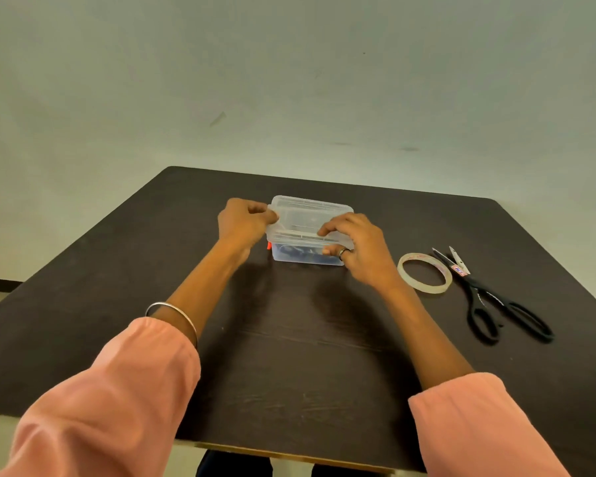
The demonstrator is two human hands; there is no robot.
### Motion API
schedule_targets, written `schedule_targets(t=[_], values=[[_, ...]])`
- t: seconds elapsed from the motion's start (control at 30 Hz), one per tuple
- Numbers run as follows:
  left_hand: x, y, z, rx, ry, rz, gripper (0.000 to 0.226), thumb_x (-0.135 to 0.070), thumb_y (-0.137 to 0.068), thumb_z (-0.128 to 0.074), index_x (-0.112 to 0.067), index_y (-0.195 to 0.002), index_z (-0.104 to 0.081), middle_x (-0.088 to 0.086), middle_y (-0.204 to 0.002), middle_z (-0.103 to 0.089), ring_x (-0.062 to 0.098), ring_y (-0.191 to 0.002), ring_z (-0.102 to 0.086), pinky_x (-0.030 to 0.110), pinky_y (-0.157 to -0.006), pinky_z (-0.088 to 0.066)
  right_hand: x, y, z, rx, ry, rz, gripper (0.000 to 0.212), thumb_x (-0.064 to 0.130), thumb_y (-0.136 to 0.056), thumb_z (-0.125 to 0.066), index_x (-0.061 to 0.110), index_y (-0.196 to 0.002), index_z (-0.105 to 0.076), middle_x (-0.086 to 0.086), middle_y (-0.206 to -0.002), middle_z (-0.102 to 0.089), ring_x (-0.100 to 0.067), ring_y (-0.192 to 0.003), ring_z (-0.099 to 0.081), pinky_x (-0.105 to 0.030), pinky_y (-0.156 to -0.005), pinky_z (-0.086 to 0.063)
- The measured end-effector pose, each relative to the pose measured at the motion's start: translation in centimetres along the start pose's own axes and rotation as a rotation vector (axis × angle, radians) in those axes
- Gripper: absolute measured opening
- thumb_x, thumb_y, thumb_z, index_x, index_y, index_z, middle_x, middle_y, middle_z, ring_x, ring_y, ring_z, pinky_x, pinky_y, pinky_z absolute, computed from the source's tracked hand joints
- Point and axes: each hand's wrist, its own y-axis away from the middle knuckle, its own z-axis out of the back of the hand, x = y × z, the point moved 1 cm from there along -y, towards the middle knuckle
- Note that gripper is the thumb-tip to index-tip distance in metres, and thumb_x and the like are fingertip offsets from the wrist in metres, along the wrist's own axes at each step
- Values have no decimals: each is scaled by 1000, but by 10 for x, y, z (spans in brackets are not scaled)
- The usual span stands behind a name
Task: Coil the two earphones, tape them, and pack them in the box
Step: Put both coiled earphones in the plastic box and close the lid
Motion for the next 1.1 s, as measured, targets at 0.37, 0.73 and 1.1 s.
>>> schedule_targets(t=[0.37, 0.73, 1.1], values=[[16, -2, -10, -72, 123, 107, 15, -12, -83, -71, -12, -98, -70, 2, -100, -67, 13, -80, -62, 22, -60, -50, -5, 5, -1, -21, -244, -229, 15, 16, -91, -64, 16, -104, -72, 0, -115, -67, -5, -101, -54, -3, -82, -39], [19, -4, -3, 139, 436, 382, 22, -5, -83, -71, -12, -103, -65, 12, -104, -68, 26, -91, -68, 40, -70, -59, -9, -2, -6, -192, -509, -747, 39, 26, -94, -61, 16, -130, -51, -4, -129, -57, -18, -110, -56, -26, -87, -51], [17, -9, -15, -119, 71, 182, 12, -11, -81, -76, -2, -81, -68, 9, -86, -66, 22, -78, -67, 35, -75, -59, -20, -10, -5, -194, -806, -1034, 30, 20, -81, -77, 0, -98, -63, -14, -95, -67, -17, -68, -58, -24, -58, -50]])
